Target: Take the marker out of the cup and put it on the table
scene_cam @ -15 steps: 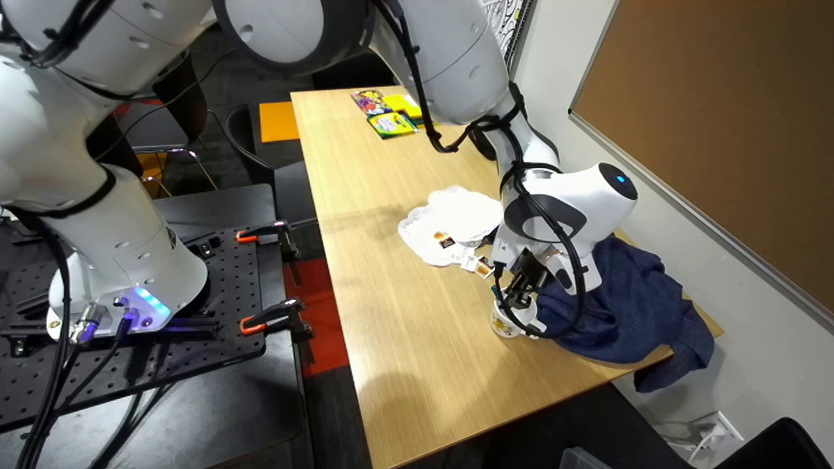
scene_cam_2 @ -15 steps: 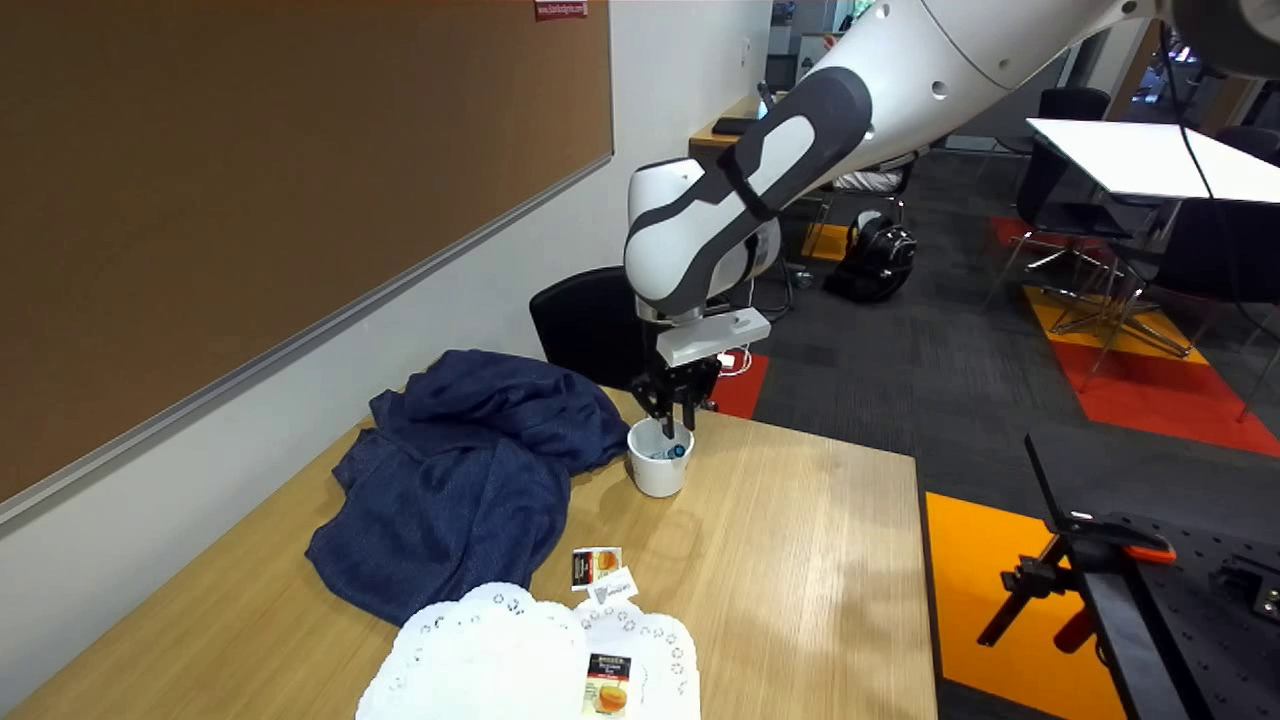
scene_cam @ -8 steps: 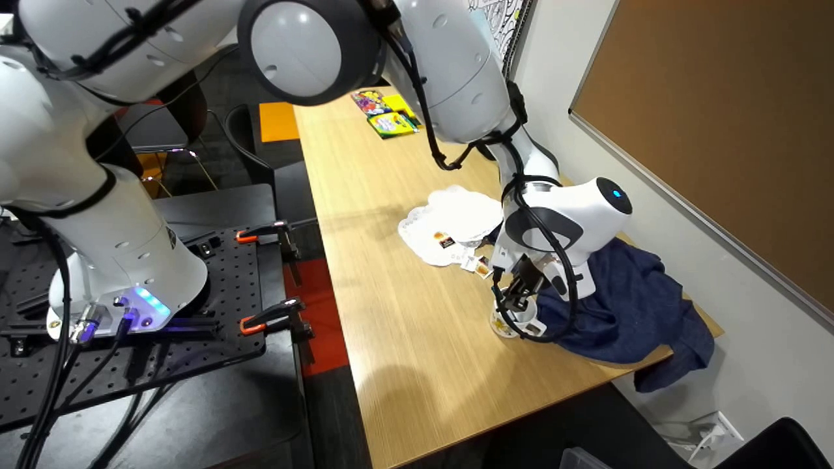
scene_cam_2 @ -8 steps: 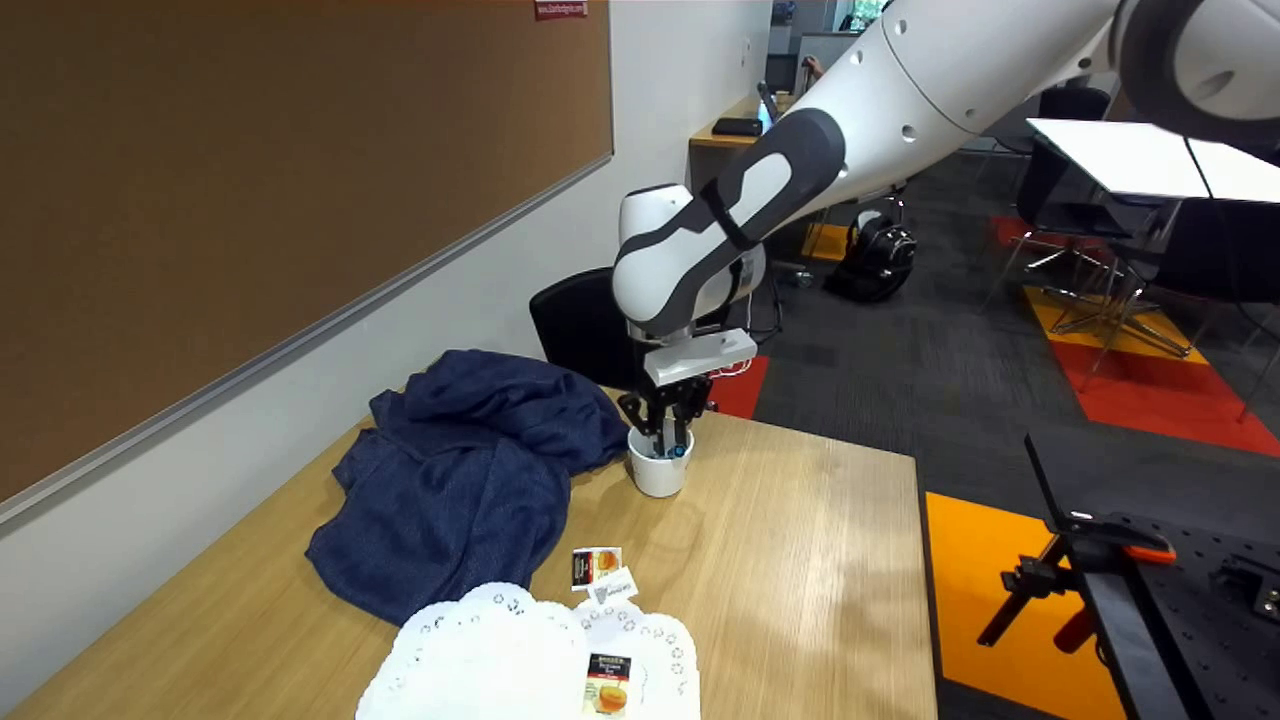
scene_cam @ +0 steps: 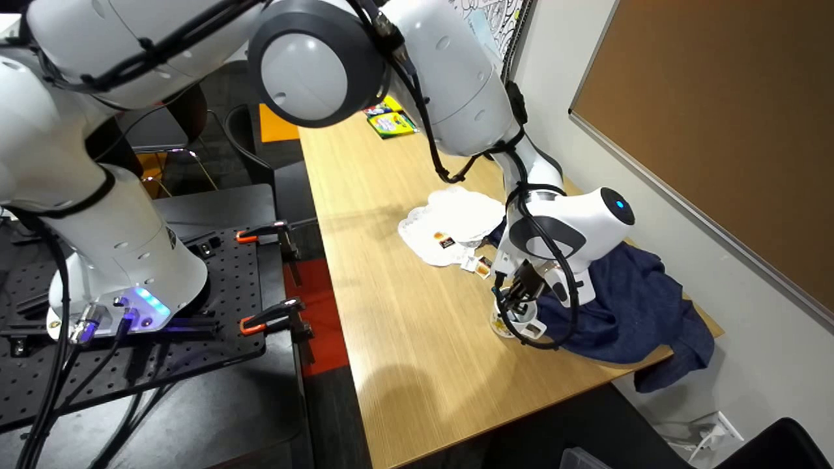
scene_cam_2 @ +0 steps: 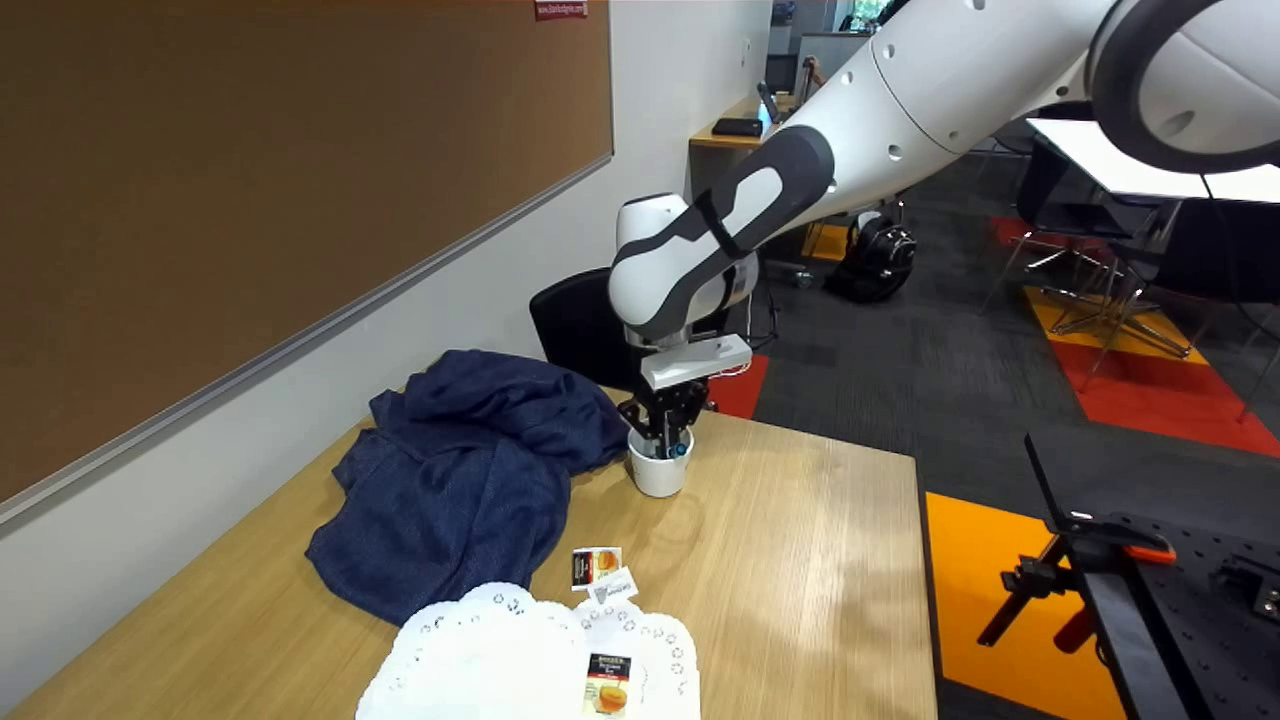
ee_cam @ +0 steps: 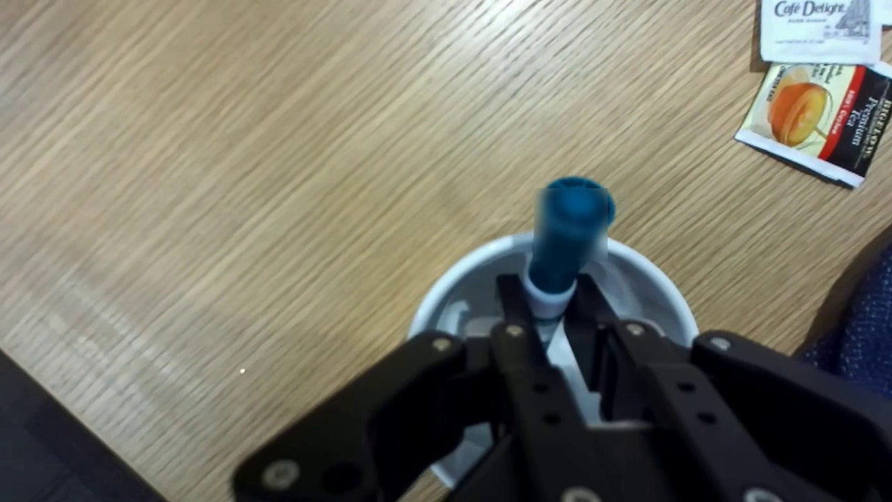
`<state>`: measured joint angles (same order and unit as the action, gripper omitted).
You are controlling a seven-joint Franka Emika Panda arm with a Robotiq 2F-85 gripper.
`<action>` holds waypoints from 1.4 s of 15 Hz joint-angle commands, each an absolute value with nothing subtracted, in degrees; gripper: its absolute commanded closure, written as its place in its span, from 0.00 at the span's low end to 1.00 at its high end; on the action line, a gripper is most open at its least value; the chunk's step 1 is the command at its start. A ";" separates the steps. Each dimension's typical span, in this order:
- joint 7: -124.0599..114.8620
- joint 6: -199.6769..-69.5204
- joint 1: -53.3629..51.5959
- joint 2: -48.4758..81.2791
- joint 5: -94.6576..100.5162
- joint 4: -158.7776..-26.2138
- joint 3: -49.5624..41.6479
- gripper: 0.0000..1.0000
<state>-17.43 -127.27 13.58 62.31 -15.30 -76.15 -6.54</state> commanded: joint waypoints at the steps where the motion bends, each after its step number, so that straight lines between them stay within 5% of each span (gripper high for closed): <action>1: -18.30 -124.82 14.74 62.17 -16.33 -74.65 -6.09 0.95; 11: -11.30 -132.71 13.83 49.47 -14.74 -88.68 -6.23 0.95; 21: -8.21 -151.22 10.19 31.09 -13.45 -116.06 -7.72 0.95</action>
